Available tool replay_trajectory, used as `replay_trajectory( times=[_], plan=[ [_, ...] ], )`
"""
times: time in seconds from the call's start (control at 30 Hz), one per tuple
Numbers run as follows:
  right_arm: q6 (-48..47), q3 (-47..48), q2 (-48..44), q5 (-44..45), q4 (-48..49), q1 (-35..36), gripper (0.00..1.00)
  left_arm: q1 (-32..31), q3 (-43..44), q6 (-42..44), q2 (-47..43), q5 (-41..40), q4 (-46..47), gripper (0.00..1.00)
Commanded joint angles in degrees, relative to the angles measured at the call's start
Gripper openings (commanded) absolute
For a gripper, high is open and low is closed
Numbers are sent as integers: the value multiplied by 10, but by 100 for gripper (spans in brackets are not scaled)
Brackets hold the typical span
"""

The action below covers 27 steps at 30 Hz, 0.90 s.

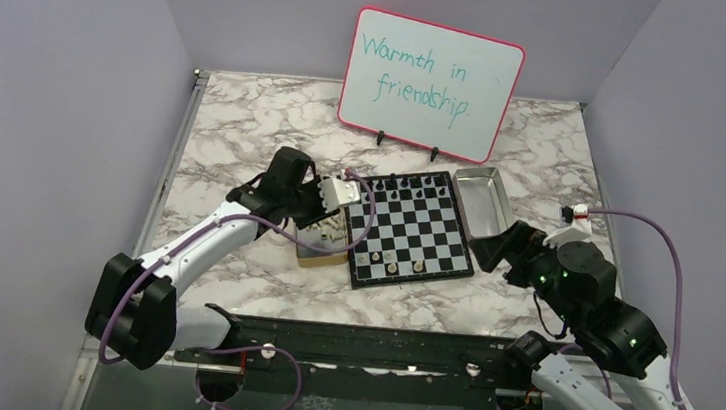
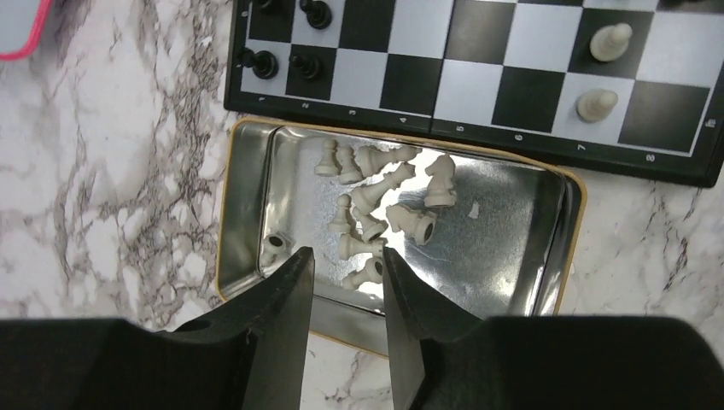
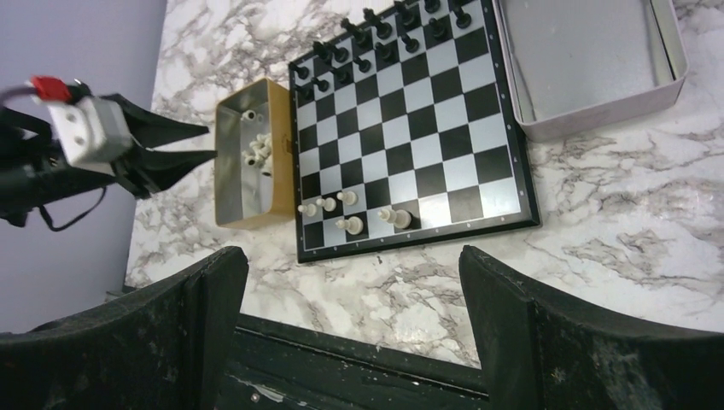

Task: Set up the chess pieces on the board
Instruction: Pick up the chess piece from the storage box.

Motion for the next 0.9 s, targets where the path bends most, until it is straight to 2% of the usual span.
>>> replay_trajectory(
  times=[0.0,0.2,0.37,0.57,0.87],
  plan=[
    [-30,42,14,8,-12,3,100,-1,-14,189,3,78,-17,38],
    [-31,34,5,6,-7,3,100,0,29,294,65,86,-103,45],
    [-19,31,-16,11,-14,3,100,5,51,344,102,112,-116,45],
    [-20,41,-28,27,-27,3,100,7,84,384,146,122,-131,41],
    [-26,53,-27,49,-31,3,100,9,126,386,207,116,-137,33]
  ],
)
